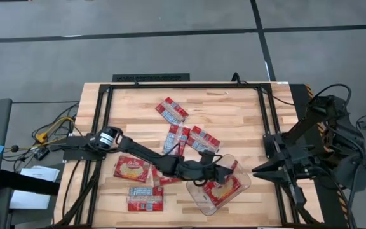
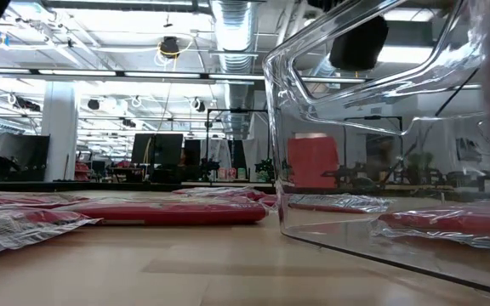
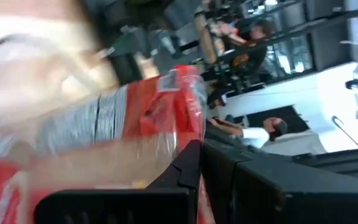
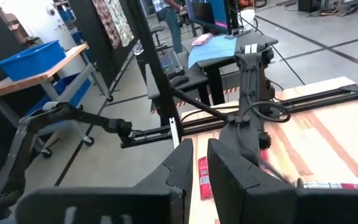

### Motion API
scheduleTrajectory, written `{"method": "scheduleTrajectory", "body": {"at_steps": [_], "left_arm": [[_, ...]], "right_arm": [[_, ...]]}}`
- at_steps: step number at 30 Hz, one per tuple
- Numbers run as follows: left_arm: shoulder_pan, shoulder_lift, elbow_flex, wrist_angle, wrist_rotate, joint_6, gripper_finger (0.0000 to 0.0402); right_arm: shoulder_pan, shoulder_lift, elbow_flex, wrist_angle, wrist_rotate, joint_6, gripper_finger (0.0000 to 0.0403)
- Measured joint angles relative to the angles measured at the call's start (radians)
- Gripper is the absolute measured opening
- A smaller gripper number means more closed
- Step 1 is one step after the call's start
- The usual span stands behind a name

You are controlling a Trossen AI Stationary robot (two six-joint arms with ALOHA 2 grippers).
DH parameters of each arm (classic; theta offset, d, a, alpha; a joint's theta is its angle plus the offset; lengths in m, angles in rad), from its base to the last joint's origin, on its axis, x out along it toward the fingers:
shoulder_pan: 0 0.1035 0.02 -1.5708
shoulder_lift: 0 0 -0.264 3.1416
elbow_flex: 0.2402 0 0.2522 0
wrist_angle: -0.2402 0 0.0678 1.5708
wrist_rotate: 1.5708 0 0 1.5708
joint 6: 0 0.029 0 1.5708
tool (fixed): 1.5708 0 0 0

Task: Sort popcorn bags into baskets
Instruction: Put the red popcorn bag into the transparent bin

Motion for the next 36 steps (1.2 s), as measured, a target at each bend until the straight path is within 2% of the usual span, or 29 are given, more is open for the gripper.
{"method": "scheduleTrajectory", "body": {"at_steps": [4,7,12,14,16,20,23,27,29,31,34,36], "left_arm": [[-0.020,0.000,-0.001,-0.100,0.014,-0.092,0.0014],[-0.033,-0.001,-0.001,-0.169,0.035,-0.094,0.0045],[-0.049,0.000,-0.002,-0.049,0.096,-0.102,0.0111],[-0.049,0.000,-0.002,-0.015,0.162,-0.061,0.0132],[-0.049,0.000,-0.002,-0.003,0.275,-0.019,0.0147],[-0.050,0.000,-0.002,0.004,0.476,-0.004,0.0158],[-0.053,-0.004,-0.002,-0.056,0.556,0.034,0.0148],[-0.061,-0.023,-0.004,-0.174,0.656,0.116,0.0107],[-0.067,-0.064,-0.005,-0.204,0.740,0.157,0.0080],[-0.078,-0.149,-0.005,-0.314,0.798,0.223,0.0054],[-0.093,-0.302,0.002,-0.621,0.774,0.392,0.0017],[-0.105,-0.394,0.001,-0.891,0.665,0.508,0.0005]], "right_arm": [[-0.002,0.000,0.000,-0.003,0.000,0.000,0.0074],[-0.002,0.000,0.000,-0.014,0.000,-0.001,0.0074],[-0.002,0.000,0.000,-0.035,-0.002,-0.001,0.0074],[-0.002,0.000,0.000,-0.035,-0.003,-0.001,0.0074],[-0.002,0.000,0.000,-0.037,-0.003,-0.001,0.0074],[-0.002,0.000,0.000,-0.046,-0.010,0.000,0.0074],[-0.002,0.000,-0.003,-0.109,-0.012,0.054,0.0074],[0.003,0.001,-0.048,-0.251,-0.025,0.226,0.0074],[0.010,0.002,-0.079,-0.312,-0.045,0.323,0.0074],[0.014,0.002,-0.109,-0.344,-0.063,0.400,0.0074],[0.037,0.002,-0.149,-0.353,-0.070,0.461,0.0074],[0.045,0.001,-0.171,-0.345,-0.063,0.463,0.0074]]}}
